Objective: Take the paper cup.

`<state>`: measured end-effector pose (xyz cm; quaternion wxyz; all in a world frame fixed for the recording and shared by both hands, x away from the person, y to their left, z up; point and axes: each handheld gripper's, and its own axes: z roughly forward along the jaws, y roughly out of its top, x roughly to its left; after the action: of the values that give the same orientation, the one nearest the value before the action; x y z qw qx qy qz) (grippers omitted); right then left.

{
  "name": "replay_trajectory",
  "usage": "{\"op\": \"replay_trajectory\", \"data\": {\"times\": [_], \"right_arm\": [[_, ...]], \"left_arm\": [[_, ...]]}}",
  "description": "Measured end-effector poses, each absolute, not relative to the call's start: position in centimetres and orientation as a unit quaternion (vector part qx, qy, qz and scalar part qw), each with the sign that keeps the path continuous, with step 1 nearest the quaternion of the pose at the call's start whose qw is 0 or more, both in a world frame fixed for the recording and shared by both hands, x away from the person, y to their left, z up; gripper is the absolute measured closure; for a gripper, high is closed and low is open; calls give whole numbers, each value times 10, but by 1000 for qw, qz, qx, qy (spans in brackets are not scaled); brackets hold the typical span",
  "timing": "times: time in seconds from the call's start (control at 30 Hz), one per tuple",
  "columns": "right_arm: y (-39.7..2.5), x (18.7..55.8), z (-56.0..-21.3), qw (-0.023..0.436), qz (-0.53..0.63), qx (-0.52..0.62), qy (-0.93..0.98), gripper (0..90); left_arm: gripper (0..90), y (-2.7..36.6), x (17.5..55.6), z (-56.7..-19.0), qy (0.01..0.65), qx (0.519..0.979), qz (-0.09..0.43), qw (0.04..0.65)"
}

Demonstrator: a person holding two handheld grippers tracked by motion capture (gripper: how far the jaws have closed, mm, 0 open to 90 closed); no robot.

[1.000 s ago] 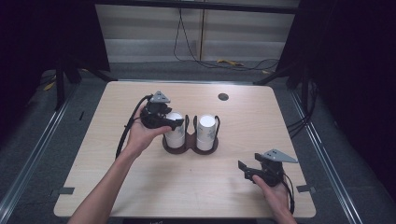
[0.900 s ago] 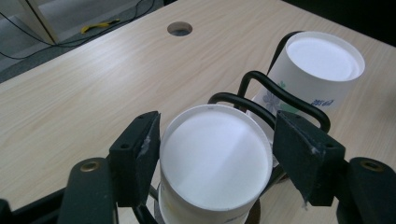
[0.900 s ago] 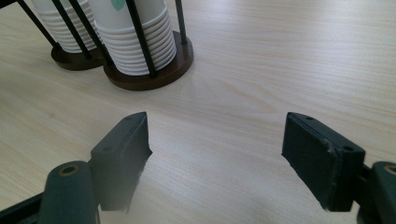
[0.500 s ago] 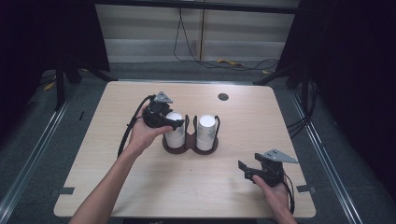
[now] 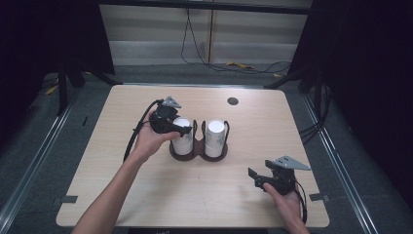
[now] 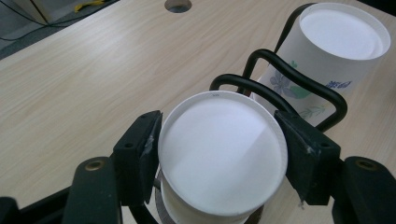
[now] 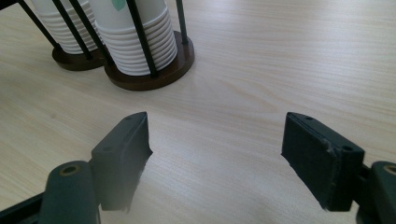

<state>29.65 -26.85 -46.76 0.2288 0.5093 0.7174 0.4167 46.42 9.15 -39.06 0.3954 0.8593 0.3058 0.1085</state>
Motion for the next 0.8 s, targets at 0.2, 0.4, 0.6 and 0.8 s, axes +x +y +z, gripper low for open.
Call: {"op": "replay_trajectory", "data": {"times": [0.2, 0.4, 0.6, 0.8], "right_arm": [[-269, 297, -468, 229, 417, 509, 718, 234], [-269, 297, -468, 228, 417, 509, 718, 234], [-269, 297, -468, 229, 416, 509, 718, 235], [-268, 296, -468, 228, 417, 509, 717, 235]], "left_arm": [[351, 94, 464, -386, 313, 849, 101, 413], [351, 91, 463, -383, 310, 849, 96, 418], [352, 91, 465, -377, 306, 848, 100, 421], [353, 92, 463, -373, 303, 847, 106, 423]]}}
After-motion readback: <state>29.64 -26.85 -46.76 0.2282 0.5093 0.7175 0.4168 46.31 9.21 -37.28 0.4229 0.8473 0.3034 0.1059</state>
